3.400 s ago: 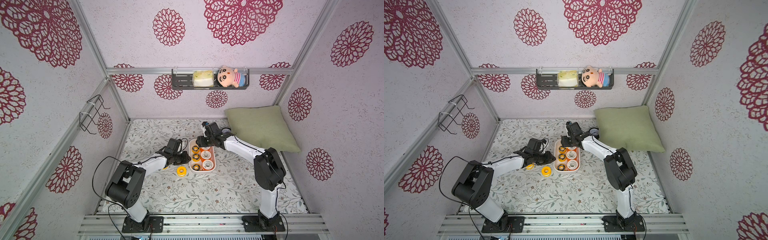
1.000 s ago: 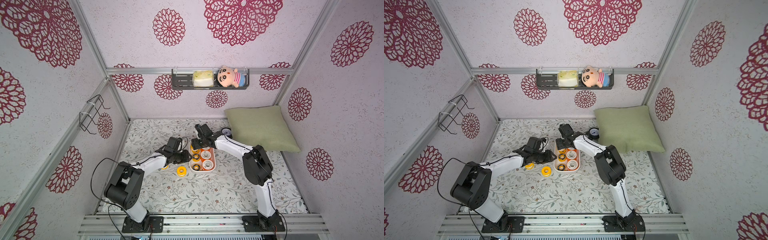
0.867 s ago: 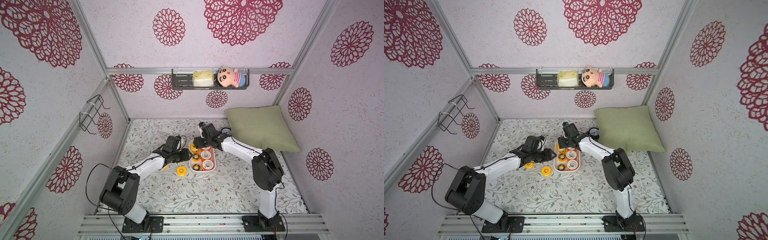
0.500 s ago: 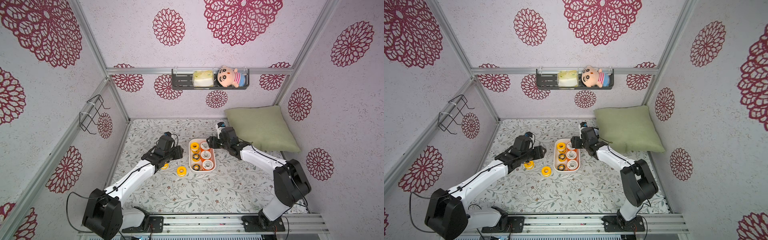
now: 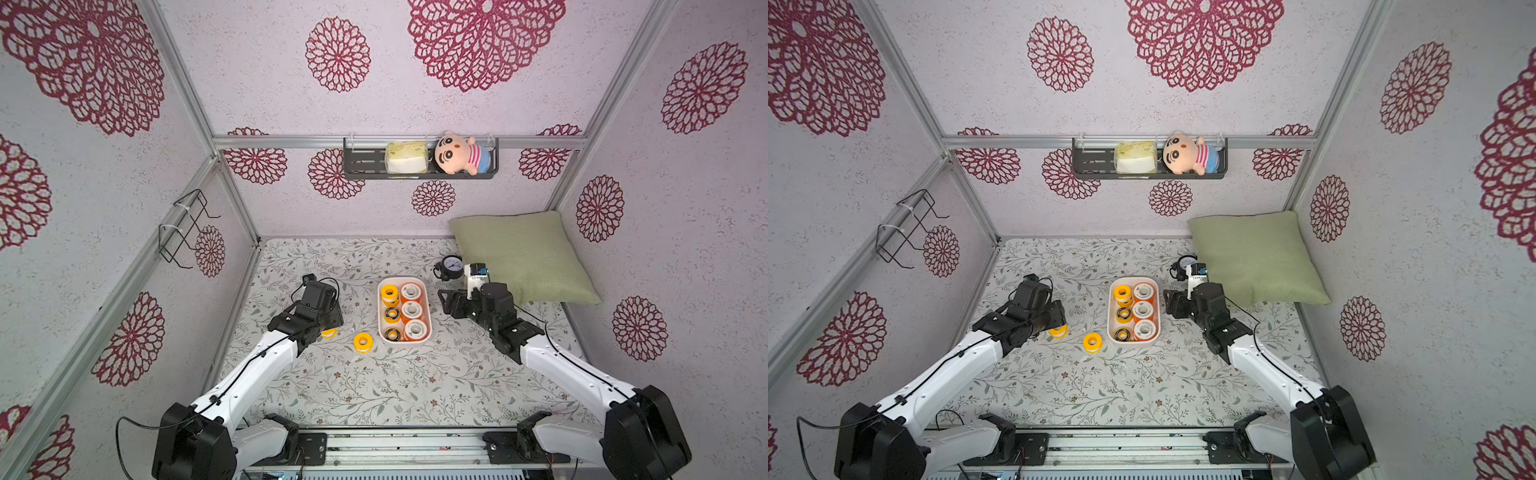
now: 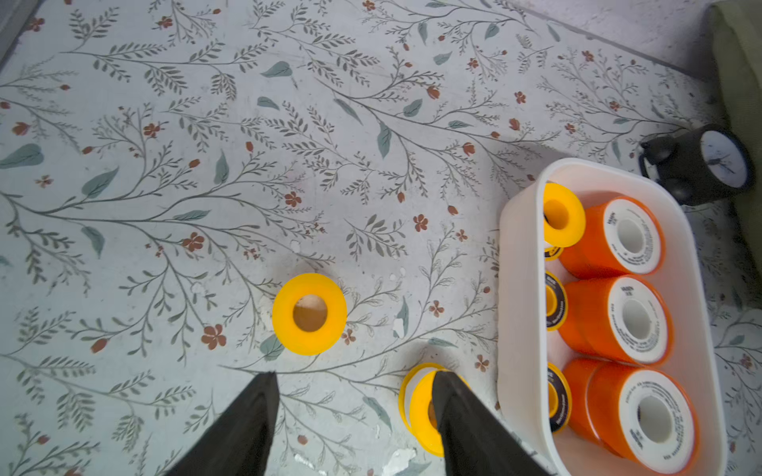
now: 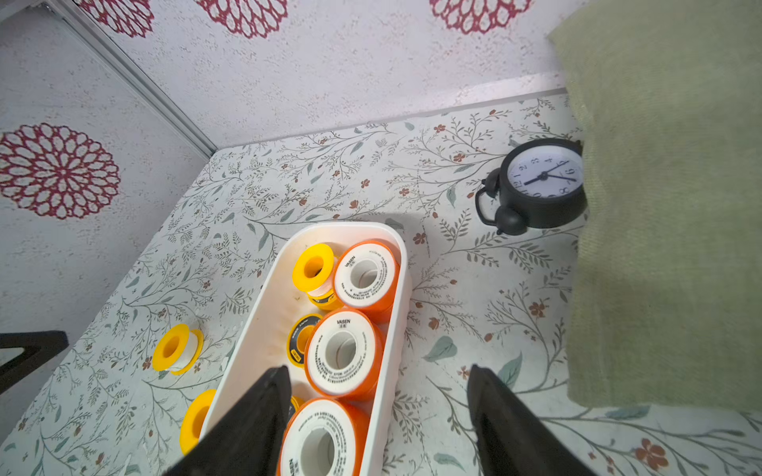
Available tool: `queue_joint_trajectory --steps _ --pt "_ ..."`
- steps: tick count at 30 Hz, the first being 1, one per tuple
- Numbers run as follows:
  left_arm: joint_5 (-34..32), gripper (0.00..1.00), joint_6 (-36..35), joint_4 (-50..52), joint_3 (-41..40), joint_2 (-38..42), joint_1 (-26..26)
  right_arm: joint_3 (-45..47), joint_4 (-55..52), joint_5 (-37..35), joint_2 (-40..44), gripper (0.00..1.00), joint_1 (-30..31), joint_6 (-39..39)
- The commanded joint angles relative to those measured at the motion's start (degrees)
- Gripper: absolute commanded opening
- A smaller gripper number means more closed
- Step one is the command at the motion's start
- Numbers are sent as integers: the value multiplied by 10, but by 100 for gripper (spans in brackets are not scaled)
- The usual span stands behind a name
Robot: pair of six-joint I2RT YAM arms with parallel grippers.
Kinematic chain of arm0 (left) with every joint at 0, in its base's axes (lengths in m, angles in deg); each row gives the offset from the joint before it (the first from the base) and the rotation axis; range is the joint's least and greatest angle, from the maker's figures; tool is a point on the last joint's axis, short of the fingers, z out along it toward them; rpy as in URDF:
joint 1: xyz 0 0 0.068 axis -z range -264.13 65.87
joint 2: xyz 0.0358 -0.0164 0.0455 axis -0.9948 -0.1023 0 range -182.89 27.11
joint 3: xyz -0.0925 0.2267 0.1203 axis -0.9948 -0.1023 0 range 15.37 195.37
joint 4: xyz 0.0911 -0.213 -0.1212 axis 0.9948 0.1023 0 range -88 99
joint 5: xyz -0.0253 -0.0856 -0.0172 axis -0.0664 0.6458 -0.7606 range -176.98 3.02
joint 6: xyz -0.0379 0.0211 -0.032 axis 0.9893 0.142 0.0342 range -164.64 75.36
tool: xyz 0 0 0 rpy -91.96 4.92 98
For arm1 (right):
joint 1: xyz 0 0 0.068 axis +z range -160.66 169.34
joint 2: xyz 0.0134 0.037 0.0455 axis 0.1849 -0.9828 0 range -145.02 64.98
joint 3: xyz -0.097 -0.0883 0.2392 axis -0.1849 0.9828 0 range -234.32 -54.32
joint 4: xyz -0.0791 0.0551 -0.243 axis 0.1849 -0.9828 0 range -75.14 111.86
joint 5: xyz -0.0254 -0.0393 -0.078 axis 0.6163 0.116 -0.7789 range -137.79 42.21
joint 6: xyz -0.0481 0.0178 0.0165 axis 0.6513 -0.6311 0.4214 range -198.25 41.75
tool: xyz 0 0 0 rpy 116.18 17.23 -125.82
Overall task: Put the sealing tape into the storage box
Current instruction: Pick up the sealing tape at the center of the board.
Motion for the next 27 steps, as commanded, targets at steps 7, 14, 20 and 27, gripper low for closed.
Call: queue_joint_trajectory --steps 7,14,20,27 --pt "-28 80 3 48 -4 -25 -33 59 -13 -33 108 76 -4 24" --pt "4 88 -12 44 9 -103 -41 72 -17 -45 121 77 -4 21" --pt "27 93 -35 34 26 -153 -44 72 -15 -41 114 77 -4 20" --pt "54 95 -60 15 44 -202 -57 73 -17 -46 110 77 -3 18"
